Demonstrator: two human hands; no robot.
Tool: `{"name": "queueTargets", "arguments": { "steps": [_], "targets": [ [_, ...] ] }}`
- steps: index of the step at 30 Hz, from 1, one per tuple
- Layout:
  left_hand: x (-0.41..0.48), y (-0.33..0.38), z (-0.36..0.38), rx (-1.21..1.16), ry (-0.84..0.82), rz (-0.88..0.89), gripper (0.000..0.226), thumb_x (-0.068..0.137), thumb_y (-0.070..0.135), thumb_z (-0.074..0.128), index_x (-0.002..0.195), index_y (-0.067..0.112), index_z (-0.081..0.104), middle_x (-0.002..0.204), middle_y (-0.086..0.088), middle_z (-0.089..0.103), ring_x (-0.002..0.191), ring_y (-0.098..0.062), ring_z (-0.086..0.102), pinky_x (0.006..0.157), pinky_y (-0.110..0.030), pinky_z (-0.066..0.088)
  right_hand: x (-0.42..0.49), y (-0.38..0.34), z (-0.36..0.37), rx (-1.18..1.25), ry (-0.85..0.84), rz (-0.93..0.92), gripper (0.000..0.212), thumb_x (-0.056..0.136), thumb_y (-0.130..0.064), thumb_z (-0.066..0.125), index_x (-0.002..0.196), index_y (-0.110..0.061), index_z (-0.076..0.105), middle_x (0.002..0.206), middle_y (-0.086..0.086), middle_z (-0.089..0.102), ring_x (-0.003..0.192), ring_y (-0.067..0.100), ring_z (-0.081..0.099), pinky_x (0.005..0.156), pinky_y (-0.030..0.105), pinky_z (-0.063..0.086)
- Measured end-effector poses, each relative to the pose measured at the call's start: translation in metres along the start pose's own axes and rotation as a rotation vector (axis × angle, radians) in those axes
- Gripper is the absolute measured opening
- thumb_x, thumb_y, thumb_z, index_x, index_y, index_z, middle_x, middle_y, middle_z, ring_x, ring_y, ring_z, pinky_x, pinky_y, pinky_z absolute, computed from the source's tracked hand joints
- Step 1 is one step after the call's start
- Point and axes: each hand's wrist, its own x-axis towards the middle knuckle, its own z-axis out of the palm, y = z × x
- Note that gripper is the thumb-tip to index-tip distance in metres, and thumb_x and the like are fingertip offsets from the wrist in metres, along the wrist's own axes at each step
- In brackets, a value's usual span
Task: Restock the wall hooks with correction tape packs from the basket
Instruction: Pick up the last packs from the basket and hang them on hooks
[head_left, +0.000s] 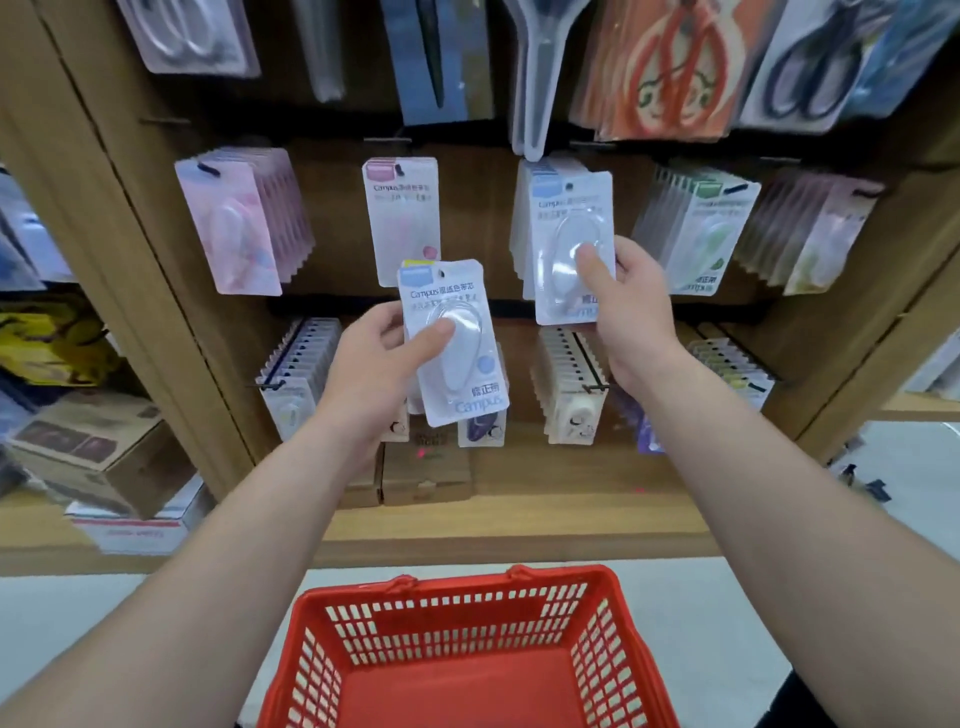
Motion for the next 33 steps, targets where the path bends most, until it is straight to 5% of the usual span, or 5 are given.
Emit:
{"name": "queueTargets", "arguments": {
  "steps": [9,16,23,28,33],
  "targets": [
    [0.021,-0.006,-0.003,-0.054,0.003,0.002,0.025,0.095,0.028,0.072,0.119,0.026,0.067,0.109,0.014,0.077,0.099,-0.007,0.075,0.083,-0.041,0.062,0.024,0.009,0.015,-0.01,0.14,0.054,0.021,0.098,-0.043,0.06,0.105,-0.024,0.066,0.108,-0.001,0.074,0.1,0.023,0.073,0.089,0.055,0.06],
    [0.022,-0.012,-0.002,-0.076,-0.01,0.005,0.025,0.093,0.027,0.074,0.117,0.025,0.067,0.108,0.015,0.077,0.098,-0.004,0.074,0.066,-0.022,0.059,0.03,0.013,0.016,0.01,0.192,0.112,0.028,0.101,-0.041,0.062,0.112,-0.016,0.063,0.105,-0.001,0.071,0.088,0.019,0.075,0.056,0.028,0.058],
    [0.021,-0.012,0.001,-0.09,0.005,-0.019,0.029,0.092,0.027,0.075,0.119,0.024,0.067,0.11,0.013,0.077,0.097,-0.004,0.074,0.059,-0.019,0.057,0.019,0.031,0.017,-0.339,0.275,0.208,0.047,0.091,-0.05,0.069,0.125,-0.019,0.057,0.122,0.001,0.06,0.111,0.017,0.058,0.098,0.042,0.052],
    [0.023,-0.017,0.006,-0.08,0.021,-0.018,0.026,0.09,0.027,0.077,0.114,0.027,0.067,0.105,0.013,0.078,0.092,-0.003,0.075,0.059,-0.02,0.058,-0.043,0.044,0.038,-0.08,-0.2,0.191,0.016,0.097,-0.03,0.069,0.111,-0.021,0.069,0.105,-0.002,0.076,0.097,0.015,0.073,0.081,0.032,0.059],
    [0.024,-0.019,0.007,-0.099,0.035,-0.005,0.027,0.088,0.023,0.079,0.112,0.025,0.067,0.102,0.012,0.079,0.092,-0.008,0.076,0.064,-0.025,0.06,-0.048,0.043,0.045,-0.099,-0.215,0.14,0.021,0.091,-0.025,0.077,0.107,-0.016,0.068,0.103,-0.001,0.077,0.095,0.013,0.074,0.079,0.028,0.058]
  ]
}}
